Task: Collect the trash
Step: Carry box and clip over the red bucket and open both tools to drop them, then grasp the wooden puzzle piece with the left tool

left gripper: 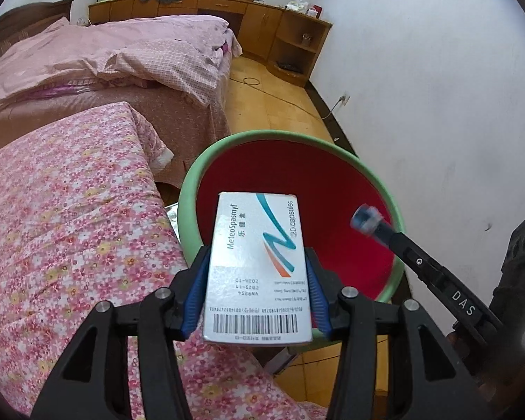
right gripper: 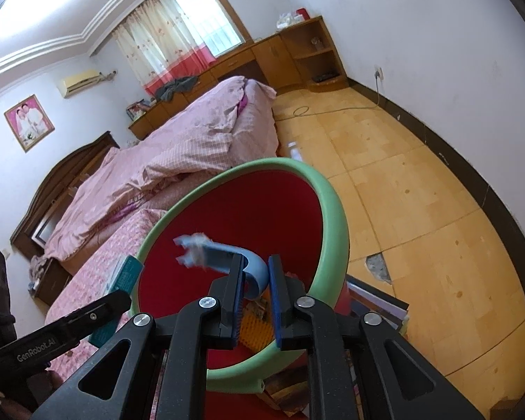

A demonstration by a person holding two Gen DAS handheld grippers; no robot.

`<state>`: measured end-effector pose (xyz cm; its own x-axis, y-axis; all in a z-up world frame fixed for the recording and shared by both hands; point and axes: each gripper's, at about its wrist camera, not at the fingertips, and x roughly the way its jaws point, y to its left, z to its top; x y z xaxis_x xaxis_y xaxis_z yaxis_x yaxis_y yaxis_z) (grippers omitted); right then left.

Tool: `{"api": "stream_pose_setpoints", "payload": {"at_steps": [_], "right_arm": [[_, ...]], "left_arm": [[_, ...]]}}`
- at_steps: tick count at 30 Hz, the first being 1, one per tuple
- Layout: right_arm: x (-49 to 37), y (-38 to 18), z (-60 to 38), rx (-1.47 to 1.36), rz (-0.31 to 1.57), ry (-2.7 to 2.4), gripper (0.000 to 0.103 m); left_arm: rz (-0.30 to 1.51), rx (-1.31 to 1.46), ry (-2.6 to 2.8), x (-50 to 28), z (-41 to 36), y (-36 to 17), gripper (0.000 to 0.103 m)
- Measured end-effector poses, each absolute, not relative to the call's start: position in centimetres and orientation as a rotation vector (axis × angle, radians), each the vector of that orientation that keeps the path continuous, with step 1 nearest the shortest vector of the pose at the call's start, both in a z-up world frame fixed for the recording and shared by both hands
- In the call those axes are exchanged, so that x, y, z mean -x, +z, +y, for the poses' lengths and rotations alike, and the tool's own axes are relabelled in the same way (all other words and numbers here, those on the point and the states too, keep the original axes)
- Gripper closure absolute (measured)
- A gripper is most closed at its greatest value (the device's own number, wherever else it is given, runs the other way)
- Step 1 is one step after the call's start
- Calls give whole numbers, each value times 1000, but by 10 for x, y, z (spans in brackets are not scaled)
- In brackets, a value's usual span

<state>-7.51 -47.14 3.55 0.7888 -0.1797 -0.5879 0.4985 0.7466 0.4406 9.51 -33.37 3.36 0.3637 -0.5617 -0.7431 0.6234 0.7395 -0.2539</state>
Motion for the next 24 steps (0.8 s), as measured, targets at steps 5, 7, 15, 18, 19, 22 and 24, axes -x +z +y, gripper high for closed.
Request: {"api": "stream_pose_setpoints", "payload": {"at_steps": [5,7,15,18,19,22,24], "right_arm": [[68,33,-475,-649,561,-380,83],[69,33,-475,-659,556,-373,80],[72,39,-468,-659,546,-352,71],[73,42,-463,-659,541,-344,65],[72,43,-462,-658,541,-344,65],[74,45,-456,-658,542,-343,65],[77,49,-452,-659,541,-345,63]], "left_arm": [[924,-68,-767,-97,-335,32,42],[923,-70,-763,-97,-334,32,42],[924,-34,-728,-94,-308,38,42],[915,-27,-712,-93,-295,40,42],[910,-24,-702,-93,-289,41,42],[909,-10,-672,-95,-273,42,42],[909,-3,-653,-96,-264,43,42]]}}
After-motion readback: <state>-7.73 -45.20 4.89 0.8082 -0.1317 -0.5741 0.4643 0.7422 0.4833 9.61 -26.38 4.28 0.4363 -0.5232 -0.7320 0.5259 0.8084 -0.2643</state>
